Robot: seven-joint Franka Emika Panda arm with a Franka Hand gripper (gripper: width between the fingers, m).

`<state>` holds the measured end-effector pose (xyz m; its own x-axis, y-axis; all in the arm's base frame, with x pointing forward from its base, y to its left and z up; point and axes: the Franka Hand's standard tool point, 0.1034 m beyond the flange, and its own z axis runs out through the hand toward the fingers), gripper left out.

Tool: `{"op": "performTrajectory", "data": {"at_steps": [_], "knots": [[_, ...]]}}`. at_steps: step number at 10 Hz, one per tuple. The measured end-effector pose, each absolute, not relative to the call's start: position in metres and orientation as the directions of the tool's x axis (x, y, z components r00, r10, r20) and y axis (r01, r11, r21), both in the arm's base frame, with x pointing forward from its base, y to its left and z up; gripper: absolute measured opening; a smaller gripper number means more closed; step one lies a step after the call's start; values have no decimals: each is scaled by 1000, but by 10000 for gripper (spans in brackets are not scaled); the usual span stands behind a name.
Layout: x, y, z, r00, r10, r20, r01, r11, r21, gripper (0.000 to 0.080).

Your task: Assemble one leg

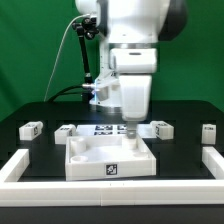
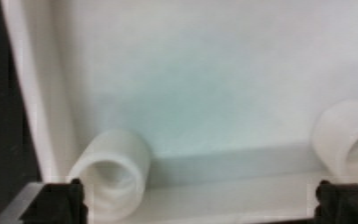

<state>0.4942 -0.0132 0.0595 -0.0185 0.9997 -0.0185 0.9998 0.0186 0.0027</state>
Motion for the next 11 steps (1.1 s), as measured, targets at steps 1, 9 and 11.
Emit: {"op": "performTrajectory", "data": {"at_steps": [1,9,11], "knots": [[488,-24,57,-39,999,-18,999,39,-8,650],[469,-44,44,-67,998,-9,997,66,-43,650],[438,-46,30,-67,998,3,995,67,-71,650]]}}
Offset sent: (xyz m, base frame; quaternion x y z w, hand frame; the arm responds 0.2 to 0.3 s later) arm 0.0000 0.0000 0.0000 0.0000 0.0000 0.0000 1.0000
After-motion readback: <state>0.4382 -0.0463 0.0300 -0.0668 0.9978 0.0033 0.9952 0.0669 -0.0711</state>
